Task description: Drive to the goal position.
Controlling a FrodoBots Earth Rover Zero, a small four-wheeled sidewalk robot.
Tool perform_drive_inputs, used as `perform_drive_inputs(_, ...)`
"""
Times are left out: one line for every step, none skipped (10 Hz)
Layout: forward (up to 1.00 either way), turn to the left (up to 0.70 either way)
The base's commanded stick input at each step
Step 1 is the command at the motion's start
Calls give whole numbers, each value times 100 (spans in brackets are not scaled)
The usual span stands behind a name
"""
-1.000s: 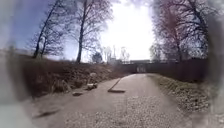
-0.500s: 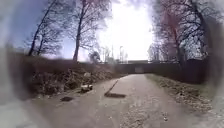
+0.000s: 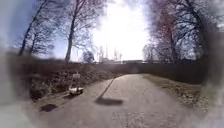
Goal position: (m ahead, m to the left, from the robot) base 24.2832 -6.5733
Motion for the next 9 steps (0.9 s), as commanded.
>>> perform_drive_inputs(100,0)
perform_drive_inputs(100,0)
perform_drive_inputs(100,0)
perform_drive_inputs(100,0)
perform_drive_inputs(100,0)
perform_drive_inputs(100,0)
perform_drive_inputs(100,0)
perform_drive_inputs(100,0)
perform_drive_inputs(100,-13)
